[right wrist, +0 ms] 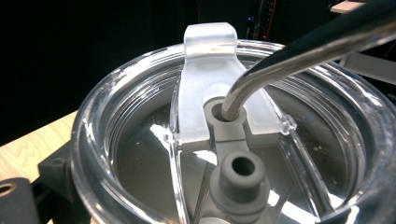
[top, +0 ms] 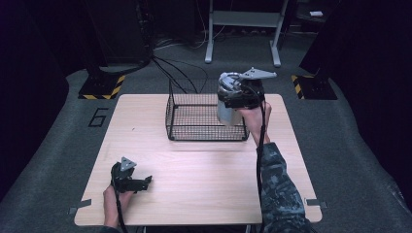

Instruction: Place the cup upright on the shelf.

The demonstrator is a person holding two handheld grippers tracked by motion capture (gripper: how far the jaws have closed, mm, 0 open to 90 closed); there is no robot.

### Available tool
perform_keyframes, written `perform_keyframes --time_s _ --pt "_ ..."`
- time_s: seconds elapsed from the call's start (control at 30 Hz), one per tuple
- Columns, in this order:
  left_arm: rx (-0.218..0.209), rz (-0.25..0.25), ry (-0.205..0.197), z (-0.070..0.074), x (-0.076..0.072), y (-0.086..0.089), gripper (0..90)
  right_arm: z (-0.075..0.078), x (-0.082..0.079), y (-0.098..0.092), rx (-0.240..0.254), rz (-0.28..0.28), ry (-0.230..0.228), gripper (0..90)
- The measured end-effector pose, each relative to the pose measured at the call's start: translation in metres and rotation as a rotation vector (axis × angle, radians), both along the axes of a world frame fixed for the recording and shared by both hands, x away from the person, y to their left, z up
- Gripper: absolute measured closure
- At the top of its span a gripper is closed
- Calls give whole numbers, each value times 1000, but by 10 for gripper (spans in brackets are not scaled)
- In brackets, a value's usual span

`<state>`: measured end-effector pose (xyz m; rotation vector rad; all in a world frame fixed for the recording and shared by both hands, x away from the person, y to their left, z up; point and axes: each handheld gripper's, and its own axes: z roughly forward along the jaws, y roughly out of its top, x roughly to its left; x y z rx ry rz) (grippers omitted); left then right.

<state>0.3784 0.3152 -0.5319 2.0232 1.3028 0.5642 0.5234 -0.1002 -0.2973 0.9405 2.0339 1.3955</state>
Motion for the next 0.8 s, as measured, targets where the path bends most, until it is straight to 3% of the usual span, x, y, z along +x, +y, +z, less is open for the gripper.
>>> perform_keyframes --time_s 0.27,0.33,0.8 --pt "0 0 0 0 0 0 7 -2 12 9 -13 -1 17 34" --pt "1 0 -1 0 0 0 7 -3 15 10 -15 5 -2 34" --pt "16 -13 7 1 0 1 7 -12 37 21 -24 -29 44 34"
